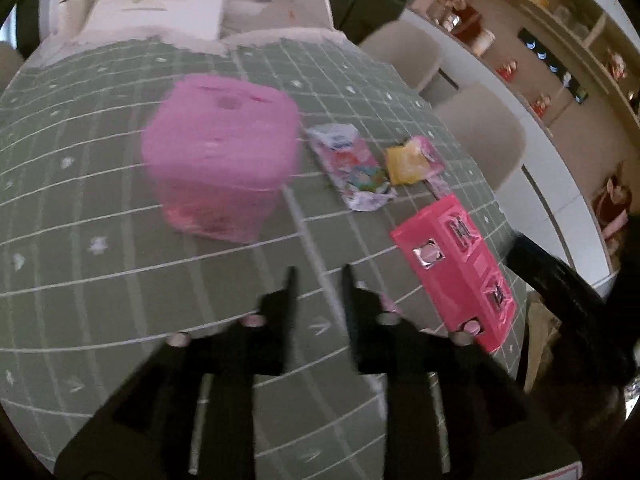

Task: Collect trash
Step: 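Move both tools back over the table toward the remaining items, then grasp the pink Kleenex tissue pack with the right tool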

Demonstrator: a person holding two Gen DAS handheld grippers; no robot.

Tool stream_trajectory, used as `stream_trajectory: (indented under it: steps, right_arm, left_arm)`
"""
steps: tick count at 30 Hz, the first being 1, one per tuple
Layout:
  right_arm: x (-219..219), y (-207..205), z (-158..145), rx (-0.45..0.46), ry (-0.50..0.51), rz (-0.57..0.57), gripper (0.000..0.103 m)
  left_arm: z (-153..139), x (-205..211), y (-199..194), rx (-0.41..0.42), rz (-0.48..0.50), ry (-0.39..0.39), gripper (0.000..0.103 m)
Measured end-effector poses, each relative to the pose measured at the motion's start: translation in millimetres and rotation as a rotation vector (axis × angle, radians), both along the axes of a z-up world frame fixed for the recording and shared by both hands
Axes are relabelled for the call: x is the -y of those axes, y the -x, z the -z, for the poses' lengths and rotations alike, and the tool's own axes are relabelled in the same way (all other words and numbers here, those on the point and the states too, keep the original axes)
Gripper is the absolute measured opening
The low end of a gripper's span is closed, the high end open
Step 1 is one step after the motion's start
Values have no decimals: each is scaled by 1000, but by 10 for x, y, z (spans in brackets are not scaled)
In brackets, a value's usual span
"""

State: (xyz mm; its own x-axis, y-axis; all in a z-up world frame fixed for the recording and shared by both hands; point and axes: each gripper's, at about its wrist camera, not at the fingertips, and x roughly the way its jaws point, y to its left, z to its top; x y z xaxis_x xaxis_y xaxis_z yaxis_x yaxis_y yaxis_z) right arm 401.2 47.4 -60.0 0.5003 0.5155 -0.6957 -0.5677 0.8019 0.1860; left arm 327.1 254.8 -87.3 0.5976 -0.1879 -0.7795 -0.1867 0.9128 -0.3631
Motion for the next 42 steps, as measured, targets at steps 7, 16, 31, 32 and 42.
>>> stream_trajectory:
  steps: [7,16,31,32,42]
  right_arm:
    - [-1091,-426,469,-5,224,-78,42]
    - [-1266,-593,725,8,411,-55,31]
    - [-388,88,-338,133,222,23,4]
    - [-240,158,-399,137,210,42,4]
    - [839,608,-397,127,194,165,4]
  left_arm:
    - [-77,-461,361,48,0,-28,27]
    - [163,-921,473,38,-34,79,27]
    - [103,-233,326,24,132,94,29]
    - [101,-84,316,15,159,101,29]
    - [312,974,155,-101,146,114,34]
